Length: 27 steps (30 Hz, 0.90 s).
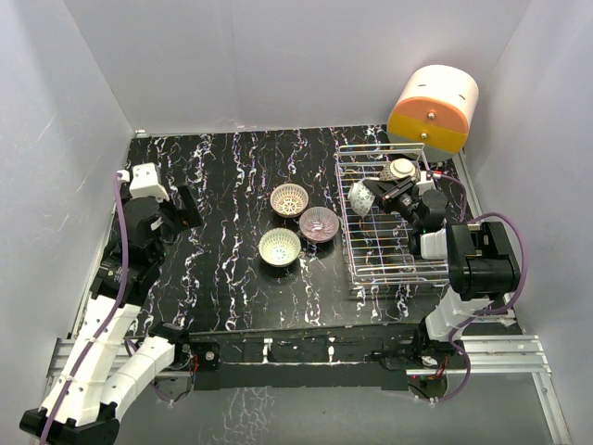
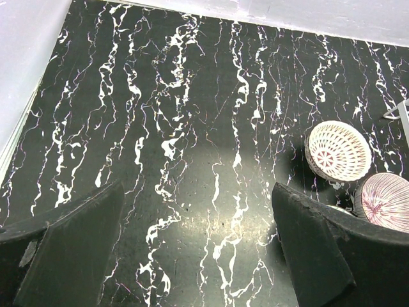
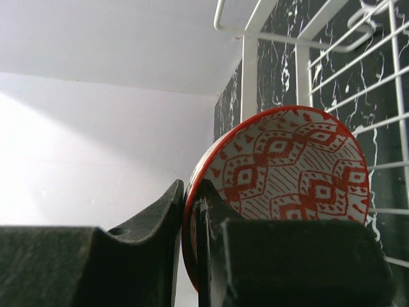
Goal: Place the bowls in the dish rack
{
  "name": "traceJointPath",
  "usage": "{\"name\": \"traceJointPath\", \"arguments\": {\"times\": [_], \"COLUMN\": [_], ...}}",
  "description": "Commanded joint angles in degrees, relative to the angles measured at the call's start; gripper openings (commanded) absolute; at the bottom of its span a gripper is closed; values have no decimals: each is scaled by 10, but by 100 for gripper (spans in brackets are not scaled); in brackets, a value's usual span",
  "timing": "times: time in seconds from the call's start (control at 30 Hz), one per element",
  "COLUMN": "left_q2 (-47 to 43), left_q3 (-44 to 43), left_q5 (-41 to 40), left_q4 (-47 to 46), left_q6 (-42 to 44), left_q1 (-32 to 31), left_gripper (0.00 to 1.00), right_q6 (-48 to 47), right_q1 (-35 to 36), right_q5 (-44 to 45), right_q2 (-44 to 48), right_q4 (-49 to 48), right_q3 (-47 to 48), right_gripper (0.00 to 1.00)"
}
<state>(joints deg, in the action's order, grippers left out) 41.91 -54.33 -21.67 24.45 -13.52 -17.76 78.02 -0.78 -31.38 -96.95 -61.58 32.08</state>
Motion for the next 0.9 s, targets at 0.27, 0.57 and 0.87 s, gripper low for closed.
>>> {"name": "traceJointPath", "arguments": {"times": [0.27, 0.57, 0.87], "left_q2": [2, 11, 7], "left_q3": [-15, -21, -23], "left_q5": [-2, 0, -5], "left_q4": [-8, -11, -8], "left_q6": [3, 4, 8], "left_q1": [-2, -2, -2], "left_gripper": [97, 97, 97], "right_q6": [61, 90, 75], "right_q1": [-6, -3, 0], "right_q5": [55, 75, 96], "right_q2": [-80, -103, -106], "right_q4": [-152, -220, -129], "right_q3": [3, 20, 34], "right_gripper": [15, 14, 16]}}
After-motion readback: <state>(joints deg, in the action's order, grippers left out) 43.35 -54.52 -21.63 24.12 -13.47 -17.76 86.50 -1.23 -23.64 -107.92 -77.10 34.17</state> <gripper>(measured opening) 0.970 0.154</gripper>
